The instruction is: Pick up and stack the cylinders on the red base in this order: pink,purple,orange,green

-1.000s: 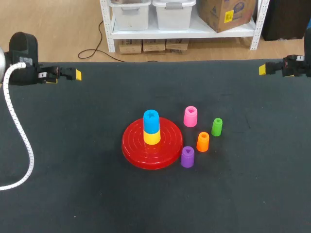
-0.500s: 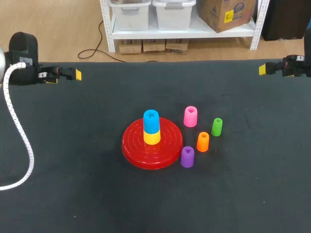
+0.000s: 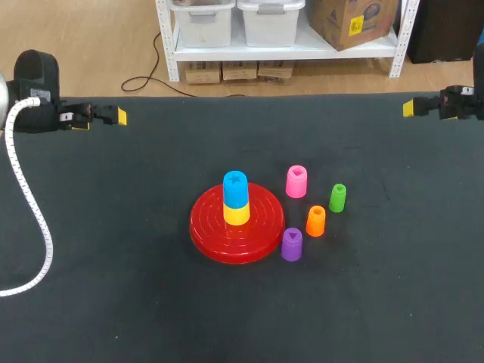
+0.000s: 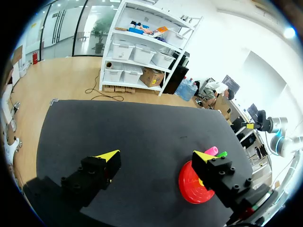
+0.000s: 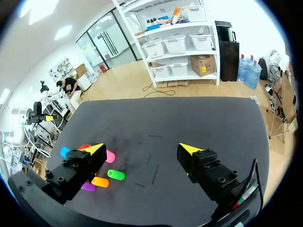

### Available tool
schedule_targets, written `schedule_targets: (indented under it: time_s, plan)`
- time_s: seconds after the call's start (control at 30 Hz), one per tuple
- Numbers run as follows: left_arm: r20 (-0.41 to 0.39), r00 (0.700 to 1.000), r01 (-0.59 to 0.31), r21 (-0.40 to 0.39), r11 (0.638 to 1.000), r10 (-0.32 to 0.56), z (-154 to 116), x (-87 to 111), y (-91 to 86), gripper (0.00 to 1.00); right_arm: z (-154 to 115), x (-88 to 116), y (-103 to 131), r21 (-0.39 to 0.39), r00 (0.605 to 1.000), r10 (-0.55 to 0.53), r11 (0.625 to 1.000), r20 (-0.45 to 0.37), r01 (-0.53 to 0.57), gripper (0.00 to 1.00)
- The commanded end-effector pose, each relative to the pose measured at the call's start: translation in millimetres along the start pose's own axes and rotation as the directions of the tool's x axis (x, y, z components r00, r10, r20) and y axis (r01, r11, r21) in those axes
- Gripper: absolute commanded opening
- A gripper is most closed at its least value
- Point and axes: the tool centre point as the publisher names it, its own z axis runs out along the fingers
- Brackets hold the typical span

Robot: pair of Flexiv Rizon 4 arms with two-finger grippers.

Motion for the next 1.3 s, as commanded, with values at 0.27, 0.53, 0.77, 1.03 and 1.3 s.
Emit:
schedule_targets:
  time_s: [0.27,0.53,0.77,1.03,1.3]
  plan:
    - [-0.001,1.0,-0.028,0.025,0.999,0.028,1.1,3.2,-3.0,1.0,-0.2,0.1,0.0,0.0,1.0,0.0,1.0,0.0,0.0,1.0]
    - [0.141,0.94,-0.334,0.21,0.919,0.31,-8.8,10.8,-30.8,1.0,-0.2,0.1,0.0,0.0,1.0,0.0,1.0,0.0,0.0,1.0]
    - [0.271,0.836,-0.549,0.417,0.725,0.477,-19.8,32.6,-62.8,1.0,-0.2,0.1,0.0,0.0,1.0,0.0,1.0,0.0,0.0,1.0]
    - [0.256,0.735,-0.644,0.554,0.528,0.628,-23.0,61.5,-78.8,1.0,-0.2,0.1,0.0,0.0,1.0,0.0,1.0,0.0,0.0,1.0]
    - [0.229,0.676,-0.65,0.632,0.421,0.7,-27.6,77.9,-82.8,1.0,-0.2,0.1,0.0,0.0,1.0,0.0,1.0,0.0,0.0,1.0]
